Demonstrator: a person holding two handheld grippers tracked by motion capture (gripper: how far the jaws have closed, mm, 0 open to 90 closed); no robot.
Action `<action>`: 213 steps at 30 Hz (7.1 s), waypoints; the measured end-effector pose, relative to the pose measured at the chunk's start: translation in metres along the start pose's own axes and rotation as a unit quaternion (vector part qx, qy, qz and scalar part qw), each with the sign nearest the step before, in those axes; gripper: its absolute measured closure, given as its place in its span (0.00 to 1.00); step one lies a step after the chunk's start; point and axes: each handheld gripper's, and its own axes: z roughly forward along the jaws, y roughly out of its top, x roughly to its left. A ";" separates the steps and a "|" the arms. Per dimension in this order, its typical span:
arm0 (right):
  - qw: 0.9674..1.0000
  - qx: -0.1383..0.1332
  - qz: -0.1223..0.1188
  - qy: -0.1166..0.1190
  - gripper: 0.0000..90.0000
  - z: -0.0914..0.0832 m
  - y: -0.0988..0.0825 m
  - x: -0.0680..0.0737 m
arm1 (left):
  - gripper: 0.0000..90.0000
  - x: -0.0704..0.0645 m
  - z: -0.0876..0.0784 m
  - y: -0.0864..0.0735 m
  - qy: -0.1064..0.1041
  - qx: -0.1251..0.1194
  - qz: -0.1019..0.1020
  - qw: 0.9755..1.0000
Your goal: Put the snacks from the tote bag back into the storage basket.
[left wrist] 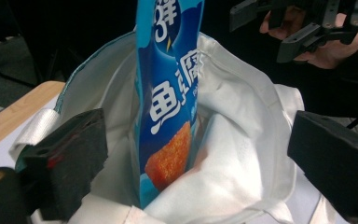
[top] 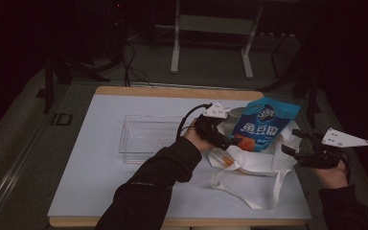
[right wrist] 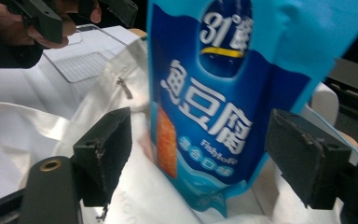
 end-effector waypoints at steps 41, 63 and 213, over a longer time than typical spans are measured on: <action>0.999 0.046 0.019 0.010 0.68 0.061 0.006 -0.040 | 0.87 0.019 0.056 0.019 0.027 0.050 -0.021 0.998; 0.997 0.073 0.015 0.023 0.96 0.063 0.014 -0.036 | 1.00 0.015 0.061 0.025 0.048 0.058 -0.019 0.997; 0.976 0.095 -0.053 0.188 0.98 0.273 0.139 0.152 | 1.00 0.057 -0.235 -0.091 0.123 0.000 -0.088 0.989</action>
